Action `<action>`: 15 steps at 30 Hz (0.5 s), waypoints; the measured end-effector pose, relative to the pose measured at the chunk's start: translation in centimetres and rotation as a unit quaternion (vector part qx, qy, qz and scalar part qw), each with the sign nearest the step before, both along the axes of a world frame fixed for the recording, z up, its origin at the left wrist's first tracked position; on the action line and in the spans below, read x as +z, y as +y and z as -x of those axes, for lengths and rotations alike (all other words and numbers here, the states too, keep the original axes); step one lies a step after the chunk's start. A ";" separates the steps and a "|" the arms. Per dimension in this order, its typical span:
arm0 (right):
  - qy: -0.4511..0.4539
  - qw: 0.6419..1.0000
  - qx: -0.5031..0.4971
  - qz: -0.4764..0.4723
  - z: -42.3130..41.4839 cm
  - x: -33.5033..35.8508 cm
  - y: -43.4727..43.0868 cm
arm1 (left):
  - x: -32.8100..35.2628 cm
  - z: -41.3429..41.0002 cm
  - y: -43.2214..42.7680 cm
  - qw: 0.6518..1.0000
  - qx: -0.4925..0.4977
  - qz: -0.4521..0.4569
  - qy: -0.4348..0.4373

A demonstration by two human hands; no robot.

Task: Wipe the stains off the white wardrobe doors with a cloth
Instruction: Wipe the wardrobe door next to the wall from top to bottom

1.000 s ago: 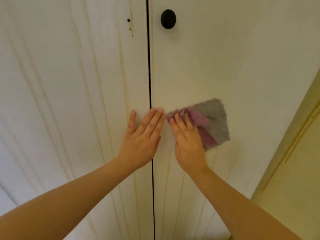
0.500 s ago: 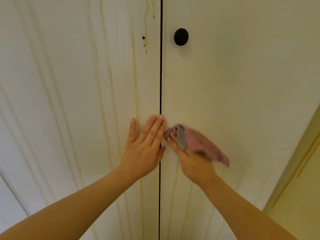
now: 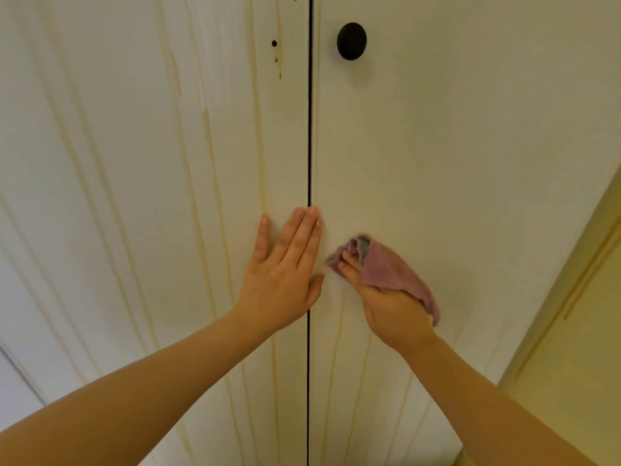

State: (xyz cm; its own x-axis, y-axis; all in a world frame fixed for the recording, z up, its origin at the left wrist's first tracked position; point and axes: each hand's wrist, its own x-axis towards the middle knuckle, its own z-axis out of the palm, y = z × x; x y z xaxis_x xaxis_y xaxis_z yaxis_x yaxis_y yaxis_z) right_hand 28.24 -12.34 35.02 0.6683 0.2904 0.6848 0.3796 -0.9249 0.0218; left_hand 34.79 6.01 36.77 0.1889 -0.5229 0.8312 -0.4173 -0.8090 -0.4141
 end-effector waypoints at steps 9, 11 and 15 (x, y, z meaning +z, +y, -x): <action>-0.056 0.995 -0.060 0.049 0.7 0.7 0.1 | 0.2 -0.1 -0.2 1.000 -0.022 -0.010 0.014; -0.068 0.995 -0.060 0.046 0.4 0.3 0.5 | 0.0 0.0 -0.1 0.999 -0.036 0.006 0.019; -0.106 0.991 -0.064 0.040 -0.1 -0.3 0.8 | -0.2 -0.5 -0.1 0.998 -0.055 0.030 0.002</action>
State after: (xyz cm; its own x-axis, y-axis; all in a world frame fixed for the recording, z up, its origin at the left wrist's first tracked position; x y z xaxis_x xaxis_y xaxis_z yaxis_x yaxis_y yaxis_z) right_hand 28.35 -11.57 34.75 0.5461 0.2705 0.7928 0.2373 -0.9576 0.1632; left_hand 35.24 5.93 36.56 0.1355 -0.4901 0.8611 -0.5071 -0.7810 -0.3647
